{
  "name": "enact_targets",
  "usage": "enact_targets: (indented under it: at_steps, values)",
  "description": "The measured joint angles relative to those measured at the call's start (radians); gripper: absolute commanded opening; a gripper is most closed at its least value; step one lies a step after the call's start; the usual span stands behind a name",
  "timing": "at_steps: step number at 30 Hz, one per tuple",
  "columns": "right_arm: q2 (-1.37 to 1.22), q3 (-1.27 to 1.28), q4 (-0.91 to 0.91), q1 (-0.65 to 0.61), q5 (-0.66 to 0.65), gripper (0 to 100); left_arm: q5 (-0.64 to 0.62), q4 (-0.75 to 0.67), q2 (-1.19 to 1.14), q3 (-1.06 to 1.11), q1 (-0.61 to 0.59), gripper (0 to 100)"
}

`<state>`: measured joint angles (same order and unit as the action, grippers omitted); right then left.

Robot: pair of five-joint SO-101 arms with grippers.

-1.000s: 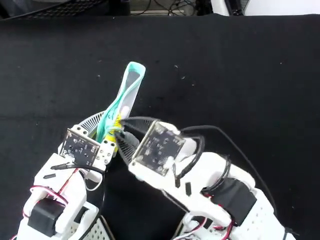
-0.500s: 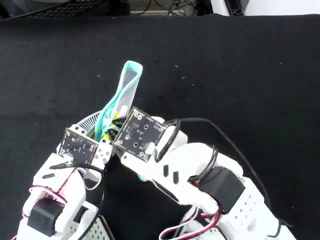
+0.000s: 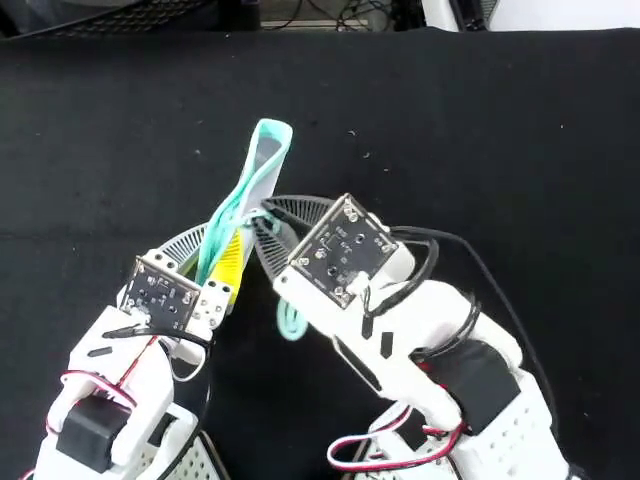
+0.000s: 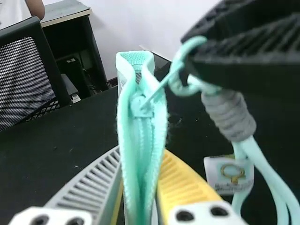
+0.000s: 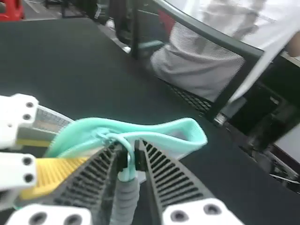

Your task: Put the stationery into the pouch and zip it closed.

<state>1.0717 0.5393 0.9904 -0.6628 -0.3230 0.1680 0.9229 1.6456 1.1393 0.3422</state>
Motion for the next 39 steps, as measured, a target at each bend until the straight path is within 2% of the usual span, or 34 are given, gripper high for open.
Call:
enact_targets:
  at_steps: [5, 13, 23, 31, 36, 39]
  values:
    - [0.002, 0.000, 0.000, 0.014, 0.000, 1.2, 0.000, 0.000, 0.000, 0.000, 0.002, 3]
    - [0.000, 0.048, -0.118, 0.100, -0.002, 1.2, 0.002, 0.006, 0.000, 0.000, 0.003, 3]
    - [-0.003, 0.069, -0.183, 0.103, -0.002, 1.2, 0.002, 0.006, 0.000, 0.000, 0.003, 3]
    - [-0.143, 0.074, -0.344, 0.141, -0.002, 1.2, 0.002, 0.005, 0.000, 0.000, 0.002, 3]
    - [-0.167, 0.074, -0.365, 0.175, -0.002, 1.2, 0.002, 0.005, -0.002, 0.000, 0.002, 3]
    - [-0.169, 0.074, -0.368, 0.189, 0.060, 1.2, 0.002, 0.005, -0.002, 0.000, 0.002, 3]
